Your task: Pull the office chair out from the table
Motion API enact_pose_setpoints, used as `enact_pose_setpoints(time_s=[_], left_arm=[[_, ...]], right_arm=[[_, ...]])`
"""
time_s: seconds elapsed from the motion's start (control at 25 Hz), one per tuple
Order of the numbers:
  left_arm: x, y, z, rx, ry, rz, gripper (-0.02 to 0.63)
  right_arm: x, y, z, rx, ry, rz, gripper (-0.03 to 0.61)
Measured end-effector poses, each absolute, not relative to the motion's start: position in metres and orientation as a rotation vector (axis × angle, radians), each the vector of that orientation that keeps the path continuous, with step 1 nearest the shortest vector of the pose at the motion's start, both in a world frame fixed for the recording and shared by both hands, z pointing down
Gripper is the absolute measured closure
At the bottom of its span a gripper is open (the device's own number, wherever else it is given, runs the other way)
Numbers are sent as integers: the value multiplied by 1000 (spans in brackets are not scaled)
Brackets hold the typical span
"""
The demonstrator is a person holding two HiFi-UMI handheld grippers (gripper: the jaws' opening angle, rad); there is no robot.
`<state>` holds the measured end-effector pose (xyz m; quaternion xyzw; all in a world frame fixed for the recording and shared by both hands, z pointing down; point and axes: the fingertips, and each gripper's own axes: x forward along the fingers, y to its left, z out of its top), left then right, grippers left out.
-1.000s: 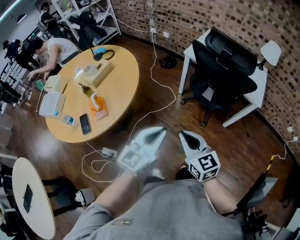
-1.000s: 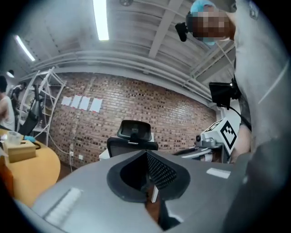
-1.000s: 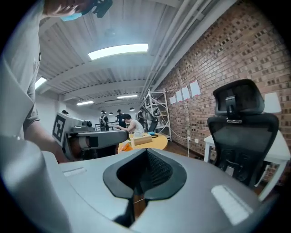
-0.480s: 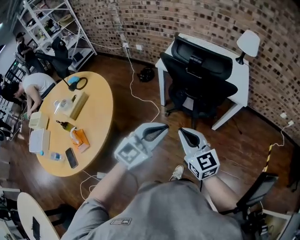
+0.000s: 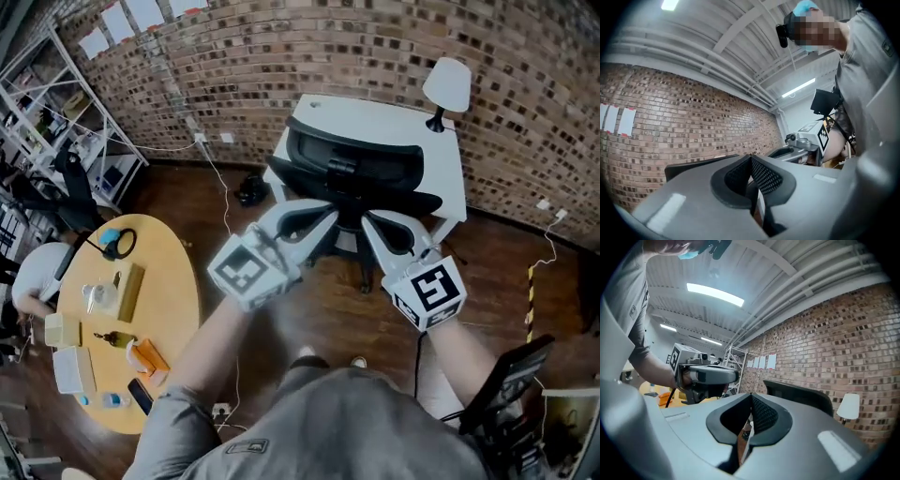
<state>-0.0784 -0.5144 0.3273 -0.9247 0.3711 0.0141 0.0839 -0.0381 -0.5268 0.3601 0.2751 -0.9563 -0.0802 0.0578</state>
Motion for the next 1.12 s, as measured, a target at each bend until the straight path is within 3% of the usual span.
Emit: enact_pose_setpoints(time_s=[0.44,0.64,0.92,1.12], left_arm=[[-124,-618,313,-2576,898,-252,612],[-127,-643,309,-2533,814,-344,605],[-124,-660,329,-2481,595,-594,452],[-129,-674,348,-2356,509,-785,431]], right_arm=[[-62,-608,330,994,-2628,-534,561],[-68,-630,324,910,-2526,-636,465],[-76,-650,348,635,-2335,-660,358],[-74,-657,350,560,-2280,-644,394]])
